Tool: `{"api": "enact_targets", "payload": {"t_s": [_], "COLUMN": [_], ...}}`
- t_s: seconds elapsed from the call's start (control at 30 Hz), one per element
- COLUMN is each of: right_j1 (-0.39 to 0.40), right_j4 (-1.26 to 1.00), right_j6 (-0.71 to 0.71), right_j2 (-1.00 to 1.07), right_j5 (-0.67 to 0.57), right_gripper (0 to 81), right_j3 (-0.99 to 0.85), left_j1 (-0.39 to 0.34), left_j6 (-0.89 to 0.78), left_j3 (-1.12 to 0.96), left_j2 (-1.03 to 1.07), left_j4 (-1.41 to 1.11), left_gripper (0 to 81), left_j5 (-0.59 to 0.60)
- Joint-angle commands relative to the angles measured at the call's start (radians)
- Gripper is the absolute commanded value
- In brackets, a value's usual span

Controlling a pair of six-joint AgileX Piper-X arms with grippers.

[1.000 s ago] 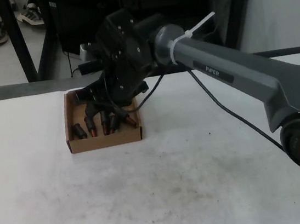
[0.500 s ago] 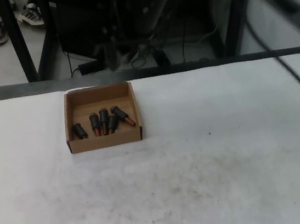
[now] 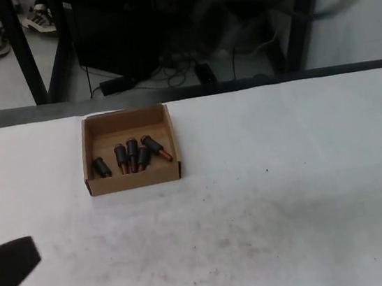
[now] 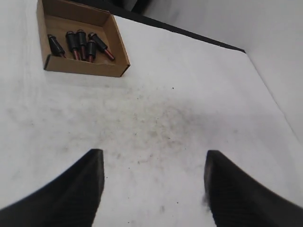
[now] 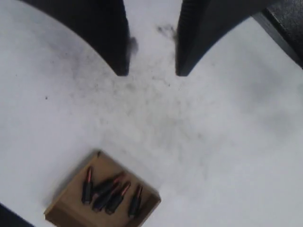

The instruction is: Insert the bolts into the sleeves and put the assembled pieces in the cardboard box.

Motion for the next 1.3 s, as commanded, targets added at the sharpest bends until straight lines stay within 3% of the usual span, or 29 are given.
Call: {"api": "enact_targets", "payload": {"t_s": [0.0,0.17,0.37,0.5,0.63,0.73,0.83,1.0,1.27], "right_j1": [0.038,0.082,0.113,0.113,0.113,0.113,0.113,0.113,0.113], "right_j4": [-0.012,-0.219,-0.542,-0.67,-0.759,-0.814,-0.842,-0.837,-0.835], "right_j6": [0.042,0.19,0.427,0.487,0.628,0.741,0.783,0.783,0.783], "right_j2": [-0.216,-0.539,-0.905,-1.104,-1.259,-1.321,-1.353,-1.354,-1.354], "right_j5": [0.058,0.061,0.091,0.147,0.157,0.157,0.157,0.157,0.157], "right_gripper": [31.5,31.5,31.5,31.5,31.5,31.5,31.5,31.5,31.5], "right_j3": [0.271,0.68,1.157,1.427,1.679,1.801,1.877,1.934,1.984], "left_j1": [0.002,0.002,0.002,0.002,0.002,0.002,0.002,0.002,0.002], "left_j6": [-0.048,-0.048,-0.084,-0.165,-0.22,-0.22,-0.195,-0.169,-0.119], "left_j3": [0.086,0.167,0.312,0.414,0.504,0.52,0.52,0.52,0.52], "left_j2": [-0.001,0.001,0.001,0.001,0.001,0.001,0.003,0.003,0.003], "left_j4": [-0.133,-0.14,-0.199,-0.221,-0.221,-0.221,-0.195,-0.195,-0.195], "left_gripper": [58.5,58.5,58.5,58.5,52.7,47.7,47.7,47.7,47.7], "left_j5": [0.024,0.031,0.154,0.203,0.272,0.328,0.327,0.227,0.181]}}
